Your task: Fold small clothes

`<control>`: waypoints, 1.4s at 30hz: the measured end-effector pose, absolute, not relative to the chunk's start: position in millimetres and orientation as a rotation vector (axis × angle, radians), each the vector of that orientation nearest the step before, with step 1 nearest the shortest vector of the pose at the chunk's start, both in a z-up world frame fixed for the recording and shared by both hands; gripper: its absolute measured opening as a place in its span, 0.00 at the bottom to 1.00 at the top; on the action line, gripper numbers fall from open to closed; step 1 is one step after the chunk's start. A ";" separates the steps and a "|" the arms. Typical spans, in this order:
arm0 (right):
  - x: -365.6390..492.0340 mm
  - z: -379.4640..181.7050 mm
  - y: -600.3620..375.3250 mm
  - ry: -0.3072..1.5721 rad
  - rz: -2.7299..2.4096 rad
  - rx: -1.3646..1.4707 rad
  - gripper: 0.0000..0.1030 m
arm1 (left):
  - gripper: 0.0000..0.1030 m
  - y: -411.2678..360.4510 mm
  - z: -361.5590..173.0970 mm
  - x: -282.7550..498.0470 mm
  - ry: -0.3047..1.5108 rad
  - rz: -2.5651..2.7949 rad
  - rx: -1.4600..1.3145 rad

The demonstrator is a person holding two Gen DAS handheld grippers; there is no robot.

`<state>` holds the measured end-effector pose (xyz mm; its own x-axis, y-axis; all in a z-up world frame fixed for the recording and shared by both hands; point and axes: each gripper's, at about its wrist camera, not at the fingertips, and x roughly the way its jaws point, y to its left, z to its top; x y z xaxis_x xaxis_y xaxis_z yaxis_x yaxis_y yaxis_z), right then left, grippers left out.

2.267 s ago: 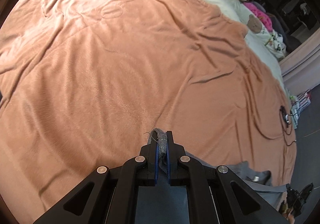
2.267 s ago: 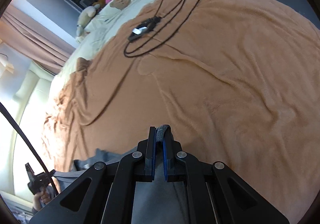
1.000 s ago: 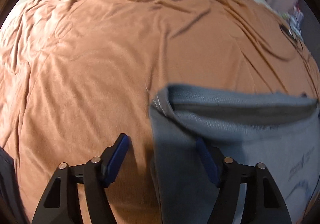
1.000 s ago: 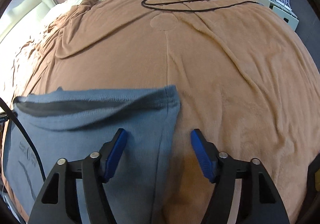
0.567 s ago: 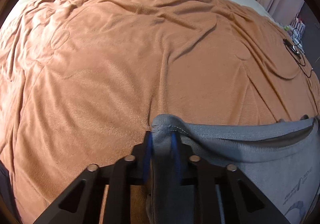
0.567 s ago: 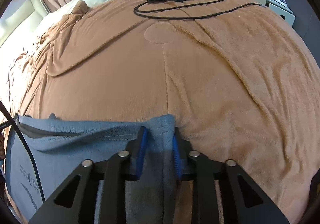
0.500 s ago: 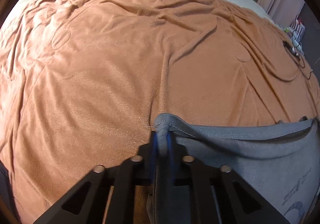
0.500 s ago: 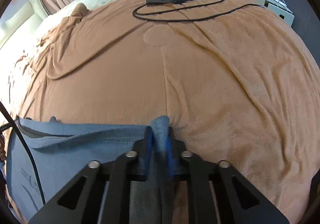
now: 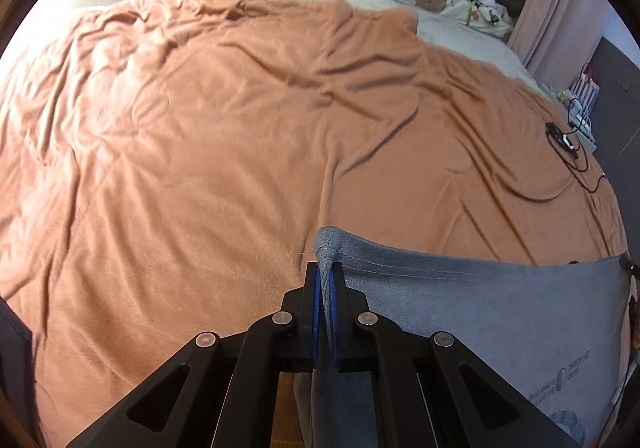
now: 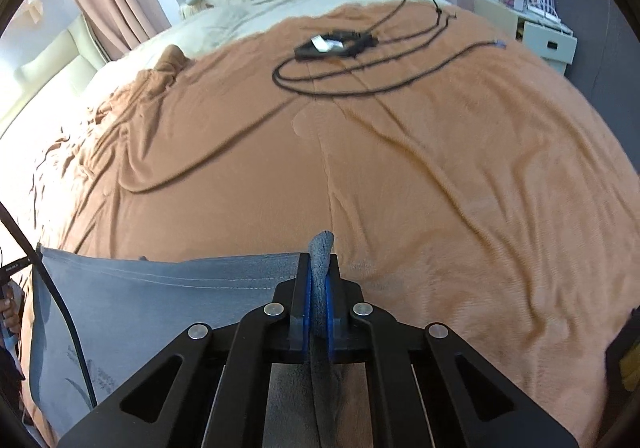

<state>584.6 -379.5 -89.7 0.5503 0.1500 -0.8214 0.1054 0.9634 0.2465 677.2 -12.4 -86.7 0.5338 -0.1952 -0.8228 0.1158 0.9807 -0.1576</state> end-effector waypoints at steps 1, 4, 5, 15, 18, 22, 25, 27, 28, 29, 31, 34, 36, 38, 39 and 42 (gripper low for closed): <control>582.6 -85.4 -379.4 0.981 0.028 0.279 0.02 | 0.04 -12.8 -83.3 677.4 0.985 -0.186 -0.087; 581.6 -78.8 -382.3 0.962 0.021 0.281 0.01 | 0.04 -14.7 -80.7 679.8 0.984 -0.168 -0.065; 582.3 -79.3 -382.0 0.960 0.016 0.281 0.01 | 0.04 -16.0 -83.8 683.0 0.991 -0.153 -0.044; 610.5 -135.1 -375.6 1.039 -0.039 0.258 0.02 | 0.05 -23.4 -143.7 713.3 1.112 -0.087 -0.041; 610.6 -143.7 -376.7 1.042 -0.021 0.279 0.04 | 0.09 -23.8 -141.8 711.1 1.096 -0.094 -0.033; 606.6 -137.9 -384.1 1.065 -0.016 0.300 0.26 | 0.35 -13.1 -131.8 703.2 1.095 -0.087 -0.060; 599.9 -124.7 -396.4 1.031 -0.024 0.326 0.62 | 0.49 -1.7 -117.6 690.4 1.067 -0.083 -0.112; 590.3 -113.6 -398.6 1.006 -0.027 0.347 0.69 | 0.56 3.9 -109.1 680.7 1.063 -0.087 -0.132; 586.3 -109.9 -398.4 1.003 -0.025 0.353 0.69 | 0.57 5.6 -104.0 674.8 1.060 -0.088 -0.130; 579.4 -104.4 -398.6 1.005 -0.016 0.361 0.69 | 0.57 6.8 -99.8 671.7 1.058 -0.088 -0.129; 570.0 -96.5 -399.6 1.008 -0.003 0.365 0.69 | 0.58 10.1 -89.2 661.5 1.055 -0.089 -0.138; 550.7 -81.6 -401.8 1.006 -0.001 0.355 0.69 | 0.58 16.1 -71.6 641.9 1.038 -0.093 -0.169; 533.9 -72.5 -403.9 1.011 -0.009 0.354 0.69 | 0.59 18.2 -59.2 624.2 1.025 -0.098 -0.184; 514.6 -62.2 -406.9 1.016 -0.019 0.361 0.69 | 0.59 19.8 -47.6 606.8 1.009 -0.098 -0.191; 509.0 -58.5 -406.9 1.017 -0.023 0.360 0.69 | 0.59 20.1 -40.8 595.6 0.998 -0.101 -0.193; 484.7 -40.9 -406.9 1.019 -0.037 0.351 0.69 | 0.59 21.3 -23.5 567.6 0.967 -0.126 -0.213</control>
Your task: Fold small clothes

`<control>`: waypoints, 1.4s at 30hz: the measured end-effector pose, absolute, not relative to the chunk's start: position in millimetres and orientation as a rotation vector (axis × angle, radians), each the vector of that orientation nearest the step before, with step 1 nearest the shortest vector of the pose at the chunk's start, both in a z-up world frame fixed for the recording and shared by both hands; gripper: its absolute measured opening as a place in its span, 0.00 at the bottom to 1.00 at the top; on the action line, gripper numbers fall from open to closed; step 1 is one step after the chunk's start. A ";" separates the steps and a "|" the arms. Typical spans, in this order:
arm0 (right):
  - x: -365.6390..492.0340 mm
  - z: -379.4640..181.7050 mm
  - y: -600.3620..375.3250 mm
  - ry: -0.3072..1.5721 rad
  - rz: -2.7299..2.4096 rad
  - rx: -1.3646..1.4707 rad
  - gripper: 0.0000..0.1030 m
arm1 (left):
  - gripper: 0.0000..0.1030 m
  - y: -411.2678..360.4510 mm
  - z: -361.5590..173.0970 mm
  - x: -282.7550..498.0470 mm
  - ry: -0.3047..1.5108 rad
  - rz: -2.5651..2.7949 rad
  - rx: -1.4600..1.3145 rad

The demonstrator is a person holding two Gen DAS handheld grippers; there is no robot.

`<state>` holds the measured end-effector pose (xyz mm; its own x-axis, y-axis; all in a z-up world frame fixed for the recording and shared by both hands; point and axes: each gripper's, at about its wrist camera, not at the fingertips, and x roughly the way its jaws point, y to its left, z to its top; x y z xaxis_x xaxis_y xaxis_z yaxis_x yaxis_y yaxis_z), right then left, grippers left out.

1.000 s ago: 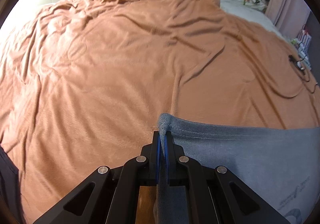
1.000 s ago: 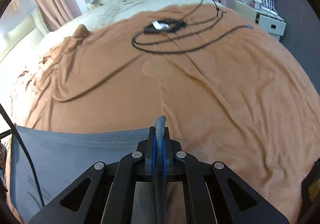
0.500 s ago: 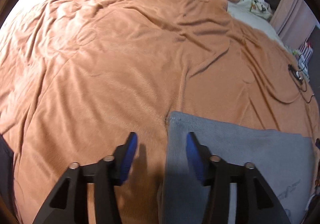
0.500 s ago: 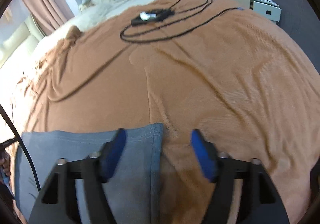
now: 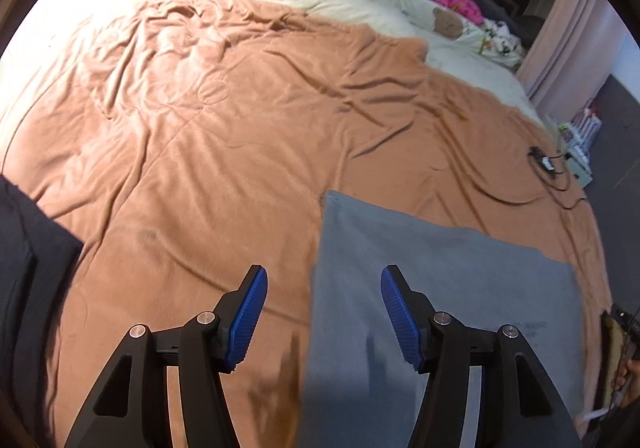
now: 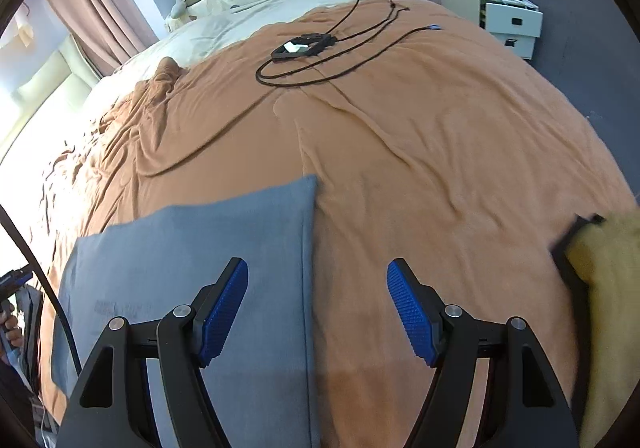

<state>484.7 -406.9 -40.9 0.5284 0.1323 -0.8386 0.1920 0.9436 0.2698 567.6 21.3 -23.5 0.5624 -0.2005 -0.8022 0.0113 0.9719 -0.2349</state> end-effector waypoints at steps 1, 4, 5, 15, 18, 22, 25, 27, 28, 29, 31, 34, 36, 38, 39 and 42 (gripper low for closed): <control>479.1 -34.7 -406.7 1.012 -0.042 0.343 0.69 | 0.59 22.1 -19.4 559.3 0.958 -0.129 -0.219; 448.0 -12.4 -402.7 0.976 -0.042 0.340 0.69 | 0.59 25.4 -6.6 532.5 0.930 -0.134 -0.235; 438.6 -6.2 -401.5 0.968 -0.030 0.345 0.69 | 0.60 26.5 -3.1 523.9 0.924 -0.130 -0.233; 339.4 40.8 -388.6 0.819 0.010 0.298 0.69 | 0.80 34.6 16.1 441.6 0.853 -0.133 -0.271; 312.6 38.8 -382.8 0.808 0.026 0.291 0.69 | 0.81 39.2 18.1 421.0 0.839 -0.124 -0.308; 285.6 34.5 -385.6 0.829 0.060 0.349 0.69 | 0.90 43.2 17.4 392.8 0.818 -0.118 -0.346; 271.0 31.6 -395.5 0.856 0.044 0.400 0.78 | 0.95 47.0 14.6 374.1 0.821 -0.101 -0.380; 263.5 33.1 -403.3 0.838 0.045 0.434 0.81 | 0.97 49.2 12.9 362.1 0.815 -0.097 -0.392; 259.2 31.7 -405.5 0.833 0.042 0.451 0.82 | 0.99 50.3 11.9 356.0 0.810 -0.096 -0.395; 254.2 30.1 -407.9 0.828 0.033 0.464 0.84 | 0.99 51.5 10.5 349.8 0.806 -0.093 -0.397; 243.8 26.3 -408.5 0.823 0.016 0.478 0.85 | 0.99 51.7 7.8 341.4 0.808 -0.092 -0.407; 236.8 20.4 -404.2 0.834 0.027 0.514 0.86 | 0.99 51.8 2.2 330.3 0.820 -0.076 -0.410; 229.6 15.5 -404.7 0.841 0.064 0.573 0.87 | 0.99 54.4 -3.4 324.3 0.833 -0.097 -0.454; 224.7 12.0 -405.5 0.841 0.083 0.592 0.87 | 0.99 56.3 -8.6 318.9 0.842 -0.130 -0.499; 222.9 10.2 -406.1 0.839 0.091 0.599 0.87 | 0.99 55.9 -10.6 317.2 0.844 -0.128 -0.498; 217.7 -0.3 -410.1 0.842 0.105 0.632 0.87 | 0.99 51.5 -16.8 312.0 0.854 -0.135 -0.486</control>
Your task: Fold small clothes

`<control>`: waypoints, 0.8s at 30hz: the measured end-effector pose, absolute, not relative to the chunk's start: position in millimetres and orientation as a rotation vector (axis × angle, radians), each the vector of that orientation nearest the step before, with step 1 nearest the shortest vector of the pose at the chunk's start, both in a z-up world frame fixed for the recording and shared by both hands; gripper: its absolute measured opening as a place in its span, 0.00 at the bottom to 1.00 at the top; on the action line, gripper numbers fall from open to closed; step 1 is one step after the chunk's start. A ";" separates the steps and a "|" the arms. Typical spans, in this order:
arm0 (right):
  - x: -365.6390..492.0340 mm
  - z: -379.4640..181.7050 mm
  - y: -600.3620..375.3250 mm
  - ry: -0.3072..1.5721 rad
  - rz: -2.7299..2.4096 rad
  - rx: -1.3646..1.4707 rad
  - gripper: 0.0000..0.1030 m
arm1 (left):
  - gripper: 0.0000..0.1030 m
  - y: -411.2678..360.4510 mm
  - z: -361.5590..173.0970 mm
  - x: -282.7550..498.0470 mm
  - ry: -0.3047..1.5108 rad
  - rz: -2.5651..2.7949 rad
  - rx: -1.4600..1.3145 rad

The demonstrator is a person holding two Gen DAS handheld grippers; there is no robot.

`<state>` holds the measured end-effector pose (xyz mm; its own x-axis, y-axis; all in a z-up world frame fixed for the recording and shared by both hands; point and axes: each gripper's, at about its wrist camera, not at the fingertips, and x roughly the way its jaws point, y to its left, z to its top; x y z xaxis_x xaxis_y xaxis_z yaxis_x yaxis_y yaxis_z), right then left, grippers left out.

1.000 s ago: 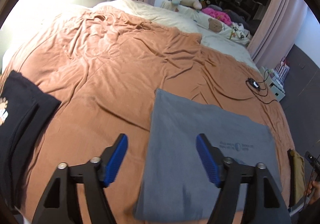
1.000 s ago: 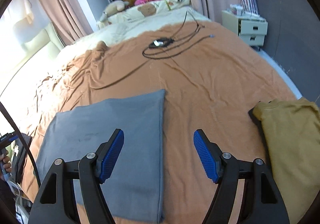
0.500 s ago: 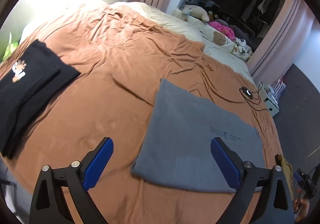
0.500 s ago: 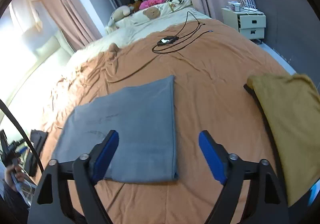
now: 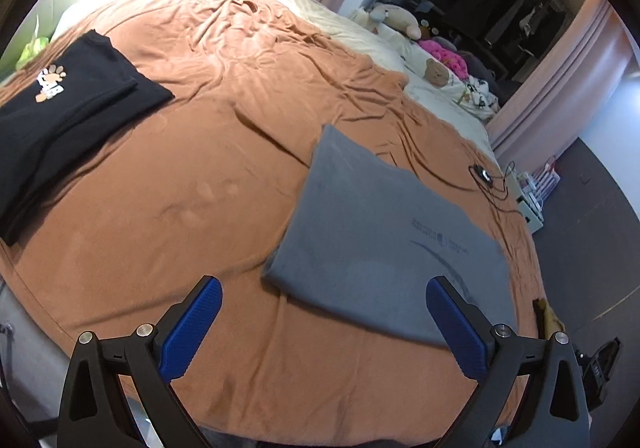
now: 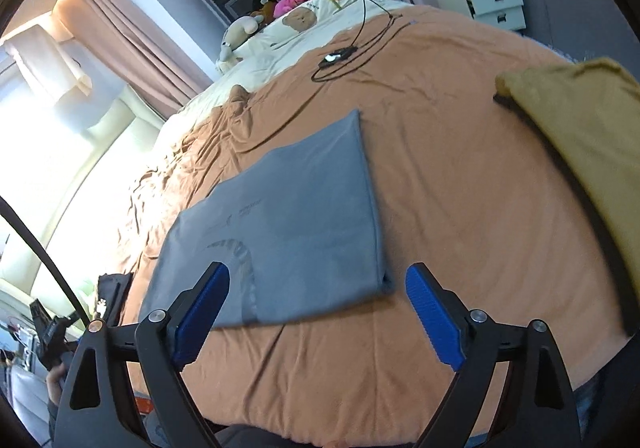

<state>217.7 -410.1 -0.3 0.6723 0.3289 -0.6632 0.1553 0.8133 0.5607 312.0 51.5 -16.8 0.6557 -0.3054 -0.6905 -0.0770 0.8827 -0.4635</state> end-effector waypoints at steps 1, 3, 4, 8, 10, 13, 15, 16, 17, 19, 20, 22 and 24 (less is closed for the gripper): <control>216.1 -4.2 -411.9 0.845 0.112 0.650 0.87 | 0.99 50.8 -20.0 310.5 0.859 -0.147 -0.496; 214.4 -11.5 -417.2 0.849 0.111 0.678 0.87 | 0.99 49.0 -25.7 307.5 0.860 -0.158 -0.508; 214.2 -14.2 -420.1 0.853 0.111 0.694 0.87 | 0.99 48.8 -27.4 306.3 0.860 -0.155 -0.508; 217.4 -25.5 -429.1 0.889 0.099 0.734 0.87 | 0.99 44.8 -39.7 308.5 0.878 -0.165 -0.532; 218.3 -30.6 -431.7 0.904 0.086 0.739 0.87 | 0.99 42.7 -44.5 311.5 0.884 -0.171 -0.533; 222.7 -37.5 -436.5 0.915 0.069 0.733 0.87 | 0.99 39.6 -50.1 315.7 0.882 -0.170 -0.519; 226.8 -39.9 -432.2 0.916 0.073 0.733 0.87 | 0.99 39.7 -53.3 318.6 0.884 -0.171 -0.528; 229.7 -42.4 -431.6 0.921 0.075 0.737 0.87 | 0.98 40.5 -56.9 321.8 0.890 -0.176 -0.545; 231.8 -45.9 -430.6 0.930 0.073 0.741 0.87 | 0.97 41.1 -59.7 325.0 0.897 -0.177 -0.556; 238.3 -53.2 -427.4 0.946 0.065 0.745 0.87 | 0.92 42.5 -65.8 331.1 0.911 -0.178 -0.572; 241.6 -55.8 -426.3 0.950 0.063 0.747 0.87 | 0.86 43.6 -68.9 334.4 0.919 -0.178 -0.581; 246.3 -60.0 -423.2 0.957 0.058 0.752 0.86 | 0.84 45.7 -76.5 341.1 0.936 -0.178 -0.603; 252.5 -62.9 -417.1 0.967 0.060 0.755 0.77 | 0.83 47.3 -82.0 345.4 0.944 -0.179 -0.615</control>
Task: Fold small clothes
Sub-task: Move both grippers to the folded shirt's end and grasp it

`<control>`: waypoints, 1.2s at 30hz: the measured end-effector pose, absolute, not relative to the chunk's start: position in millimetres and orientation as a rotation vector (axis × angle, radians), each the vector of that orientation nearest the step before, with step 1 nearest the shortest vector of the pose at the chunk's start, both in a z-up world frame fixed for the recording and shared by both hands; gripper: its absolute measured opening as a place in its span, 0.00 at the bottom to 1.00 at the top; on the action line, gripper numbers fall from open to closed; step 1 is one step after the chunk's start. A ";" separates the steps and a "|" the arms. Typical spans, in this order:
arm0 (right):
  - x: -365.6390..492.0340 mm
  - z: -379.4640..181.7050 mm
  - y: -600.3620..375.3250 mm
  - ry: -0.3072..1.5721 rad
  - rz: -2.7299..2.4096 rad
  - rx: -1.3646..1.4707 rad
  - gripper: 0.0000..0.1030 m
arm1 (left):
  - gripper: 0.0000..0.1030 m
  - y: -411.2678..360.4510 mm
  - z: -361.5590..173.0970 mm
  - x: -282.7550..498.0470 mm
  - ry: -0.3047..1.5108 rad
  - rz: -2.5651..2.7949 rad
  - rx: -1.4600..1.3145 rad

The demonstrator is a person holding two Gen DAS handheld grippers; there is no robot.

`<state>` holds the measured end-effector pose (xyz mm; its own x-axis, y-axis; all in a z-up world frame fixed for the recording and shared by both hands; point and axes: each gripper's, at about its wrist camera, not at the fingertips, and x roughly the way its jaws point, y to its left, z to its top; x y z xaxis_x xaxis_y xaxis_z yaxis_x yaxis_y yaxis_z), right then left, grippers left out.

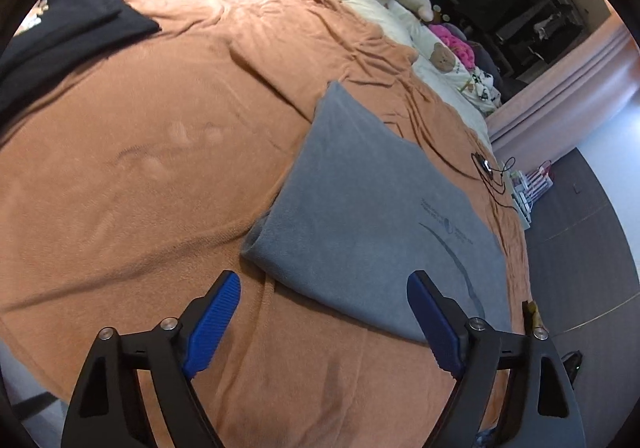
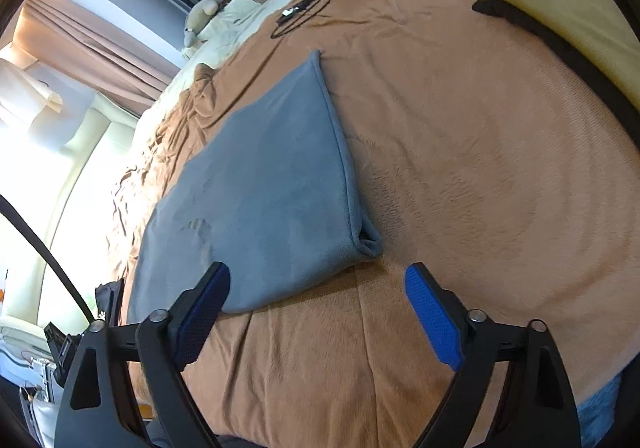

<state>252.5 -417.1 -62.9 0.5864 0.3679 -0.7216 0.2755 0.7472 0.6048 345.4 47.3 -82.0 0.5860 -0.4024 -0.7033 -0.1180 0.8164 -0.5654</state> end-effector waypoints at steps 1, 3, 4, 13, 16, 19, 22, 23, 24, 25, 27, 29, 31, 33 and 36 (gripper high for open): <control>255.0 -64.0 -415.9 0.973 0.063 0.756 0.70 | 0.80 47.7 -85.0 347.9 0.949 -0.174 -0.616; 260.4 -66.1 -412.5 0.981 0.064 0.755 0.65 | 0.77 47.2 -90.8 353.2 0.964 -0.171 -0.609; 263.2 -66.9 -412.6 0.985 0.059 0.751 0.64 | 0.74 46.5 -94.1 356.7 0.977 -0.167 -0.602; 276.8 -85.5 -411.1 1.041 0.024 0.788 0.53 | 0.61 45.9 -125.9 372.1 1.100 -0.092 -0.537; 281.3 -88.3 -411.0 1.055 0.005 0.772 0.42 | 0.54 52.5 -135.3 376.0 1.127 -0.053 -0.516; 284.6 -86.6 -412.1 1.060 -0.023 0.756 0.30 | 0.45 52.9 -136.7 375.8 1.141 -0.025 -0.480; 286.2 -86.7 -410.8 1.078 -0.065 0.735 0.18 | 0.38 58.0 -137.0 375.2 1.143 0.013 -0.482; 285.3 -86.6 -410.1 1.081 -0.074 0.734 0.16 | 0.37 60.8 -137.2 375.3 1.143 0.016 -0.496; 284.6 -86.1 -410.3 1.082 -0.078 0.740 0.15 | 0.37 62.5 -137.1 374.3 1.143 0.016 -0.501; 283.3 -85.5 -410.3 1.081 -0.082 0.747 0.15 | 0.37 63.3 -137.1 373.2 1.143 0.014 -0.497; 282.0 -83.3 -409.7 1.080 -0.088 0.752 0.15 | 0.37 64.3 -133.6 368.8 1.143 0.016 -0.495; 277.9 -81.0 -412.9 1.071 -0.078 0.776 0.16 | 0.37 69.2 -129.2 367.5 1.135 0.008 -0.532; 272.6 -80.9 -419.4 1.044 -0.053 0.830 0.19 | 0.39 75.2 -123.7 365.1 1.107 0.005 -0.577; 265.5 -82.1 -424.4 1.030 -0.030 0.884 0.33 | 0.47 82.5 -117.8 359.1 1.074 -0.017 -0.619; 254.6 -80.6 -426.5 0.990 -0.002 0.932 0.62 | 0.56 88.2 -115.4 350.9 1.049 -0.053 -0.688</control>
<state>254.6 -426.5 -80.6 0.5810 0.3931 -0.7127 0.3962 0.6283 0.6695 350.9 88.2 -115.4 0.5170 -0.3565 -0.7783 -0.2755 0.7915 -0.5455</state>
